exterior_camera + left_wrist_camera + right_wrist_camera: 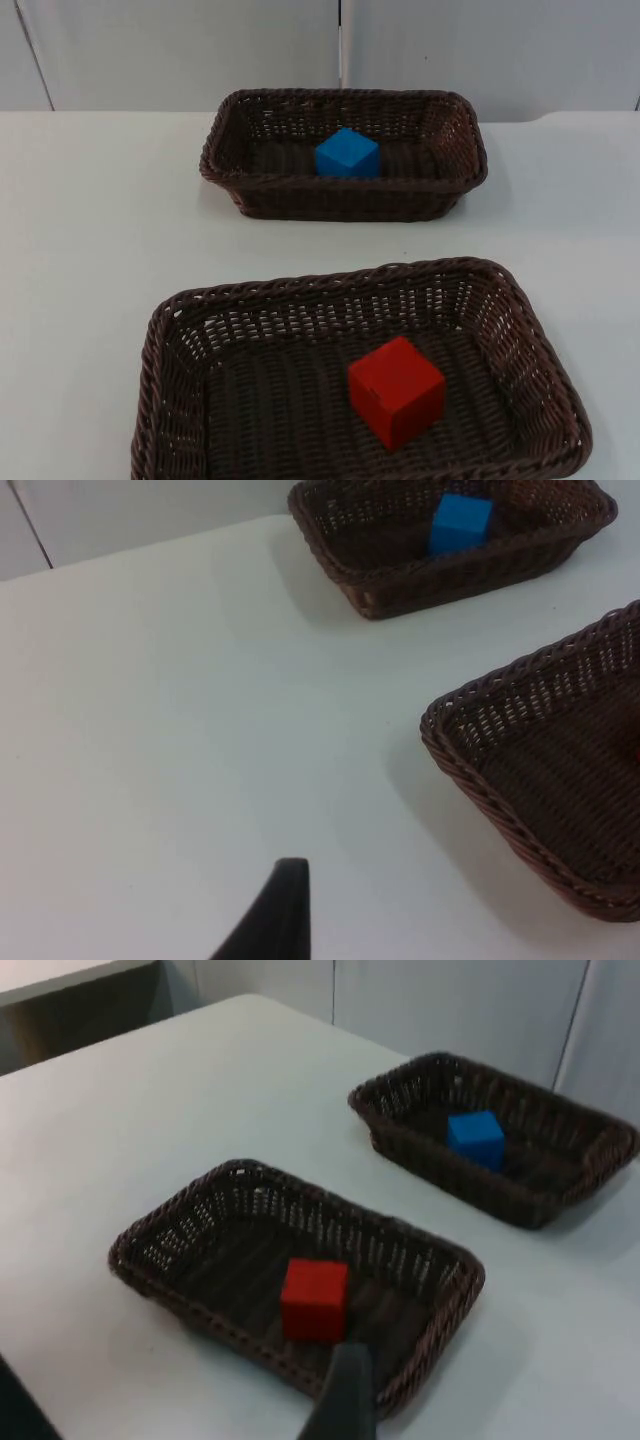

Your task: Pick up one cube with the left hand and place it into the upper basket. Pick up one cube with the right hand and place it into the lower basket.

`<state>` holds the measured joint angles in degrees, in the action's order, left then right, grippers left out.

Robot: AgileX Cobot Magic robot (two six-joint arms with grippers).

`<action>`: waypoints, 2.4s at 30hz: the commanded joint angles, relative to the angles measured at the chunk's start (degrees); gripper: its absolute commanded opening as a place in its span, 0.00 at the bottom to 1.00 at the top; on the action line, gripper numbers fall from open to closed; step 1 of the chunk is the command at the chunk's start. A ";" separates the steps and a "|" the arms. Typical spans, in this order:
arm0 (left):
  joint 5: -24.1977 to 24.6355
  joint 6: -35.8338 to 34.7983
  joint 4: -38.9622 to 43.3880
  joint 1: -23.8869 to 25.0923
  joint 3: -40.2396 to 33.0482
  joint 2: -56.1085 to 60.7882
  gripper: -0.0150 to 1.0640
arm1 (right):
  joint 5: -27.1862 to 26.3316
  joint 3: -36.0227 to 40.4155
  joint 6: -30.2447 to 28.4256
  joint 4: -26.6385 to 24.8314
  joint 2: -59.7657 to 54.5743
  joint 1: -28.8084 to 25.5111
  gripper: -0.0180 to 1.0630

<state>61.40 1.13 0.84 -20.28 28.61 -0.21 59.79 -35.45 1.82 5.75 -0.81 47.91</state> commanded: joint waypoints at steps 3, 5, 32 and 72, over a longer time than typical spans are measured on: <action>0.17 -0.15 0.27 -0.27 -0.28 0.21 0.93 | 3.28 0.03 0.52 -1.39 0.81 0.05 0.67; 0.17 -0.15 0.27 -0.27 -0.28 0.21 0.93 | 4.69 0.92 0.31 -1.89 0.81 0.49 0.67; 0.17 0.09 0.27 -0.27 -0.28 0.21 0.93 | 2.07 5.94 0.31 -2.10 0.81 0.49 0.67; 0.17 0.09 -0.35 -0.27 -0.28 0.21 0.99 | 1.95 5.94 0.30 -2.00 0.81 0.60 0.99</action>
<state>61.40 1.13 0.88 -20.28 28.61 -0.21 62.48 -29.91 2.12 3.52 -0.17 48.32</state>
